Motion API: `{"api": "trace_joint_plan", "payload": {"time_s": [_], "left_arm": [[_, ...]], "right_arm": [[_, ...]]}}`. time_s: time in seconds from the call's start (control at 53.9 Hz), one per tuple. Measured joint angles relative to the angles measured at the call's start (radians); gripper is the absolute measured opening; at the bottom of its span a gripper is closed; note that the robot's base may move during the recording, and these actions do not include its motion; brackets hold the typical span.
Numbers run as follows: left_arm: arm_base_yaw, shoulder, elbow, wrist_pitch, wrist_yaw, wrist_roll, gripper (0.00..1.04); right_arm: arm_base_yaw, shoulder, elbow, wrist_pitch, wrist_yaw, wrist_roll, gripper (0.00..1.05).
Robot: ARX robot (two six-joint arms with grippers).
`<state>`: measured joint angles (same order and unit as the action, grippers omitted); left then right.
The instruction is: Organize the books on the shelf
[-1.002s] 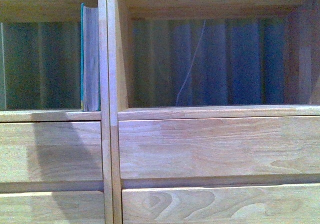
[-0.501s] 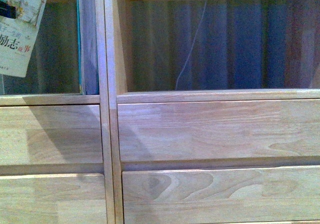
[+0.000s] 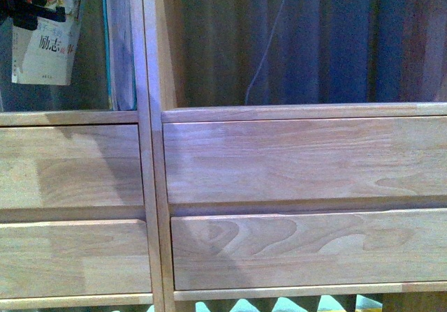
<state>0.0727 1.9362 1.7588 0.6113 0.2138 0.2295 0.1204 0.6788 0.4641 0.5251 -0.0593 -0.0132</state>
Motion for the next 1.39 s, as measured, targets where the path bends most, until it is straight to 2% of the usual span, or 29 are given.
{"api": "trace_joint_plan", "payload": {"time_s": [0.427, 1.021, 1.392], "left_arm": [[-0.033, 0.099, 0.108, -0.019, -0.04, -0.061, 0.07], [-0.076, 0.132, 0.115, -0.023, -0.053, -0.032, 0.07], [-0.08, 0.132, 0.115, -0.023, -0.042, -0.029, 0.66]], "right_arm": [[0.0, 0.0, 0.0, 0.0, 0.0, 0.0, 0.98], [0.0, 0.0, 0.0, 0.0, 0.0, 0.0, 0.98], [0.0, 0.0, 0.0, 0.0, 0.0, 0.0, 0.98]]}}
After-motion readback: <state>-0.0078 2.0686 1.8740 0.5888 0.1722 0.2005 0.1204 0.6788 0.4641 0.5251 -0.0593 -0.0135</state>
